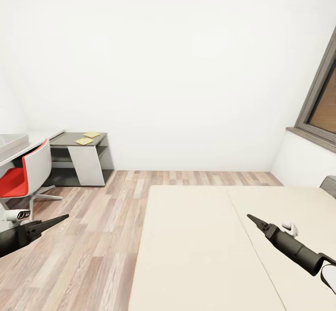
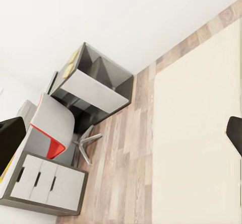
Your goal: Put all the toys in the child's room - the three board games (two on the bed and one on the table), the two jigsaw puzzles on the table, and the tennis ball on the table - inside the toy box on the table in the child's room.
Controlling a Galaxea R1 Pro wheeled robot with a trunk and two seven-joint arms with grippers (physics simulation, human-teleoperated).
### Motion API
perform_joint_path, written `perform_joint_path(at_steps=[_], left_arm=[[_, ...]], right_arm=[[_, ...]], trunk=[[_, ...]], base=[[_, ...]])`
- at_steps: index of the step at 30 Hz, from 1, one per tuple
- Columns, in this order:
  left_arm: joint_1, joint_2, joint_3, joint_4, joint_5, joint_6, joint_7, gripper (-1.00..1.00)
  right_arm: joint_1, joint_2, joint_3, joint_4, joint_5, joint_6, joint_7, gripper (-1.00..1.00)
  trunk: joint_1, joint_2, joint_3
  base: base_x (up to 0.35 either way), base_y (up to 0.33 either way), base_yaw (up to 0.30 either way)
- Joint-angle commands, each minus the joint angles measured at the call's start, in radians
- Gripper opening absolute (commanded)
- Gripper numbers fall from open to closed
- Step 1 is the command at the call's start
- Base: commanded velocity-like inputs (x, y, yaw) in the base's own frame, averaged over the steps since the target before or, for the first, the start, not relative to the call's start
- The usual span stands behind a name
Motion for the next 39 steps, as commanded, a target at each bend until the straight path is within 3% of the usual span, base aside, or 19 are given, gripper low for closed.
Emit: perform_joint_path(at_steps=[1, 39], left_arm=[[-0.001, 0.0, 0.0, 0.0, -0.001, 0.011, -0.004, 1.0], [-0.001, 0.0, 0.0, 0.0, -0.001, 0.01, -0.004, 1.0]], right_arm=[[-0.001, 0.0, -0.001, 0.0, -0.005, 0.007, 0.001, 1.0], [-0.001, 0.0, -0.001, 0.0, -0.005, 0.007, 0.001, 1.0]], trunk=[[0.001, -0.002, -0.002], [0.001, -0.002, -0.002]], base=[[0.0, -0.164, 0.0], [0.0, -0.164, 0.0]])
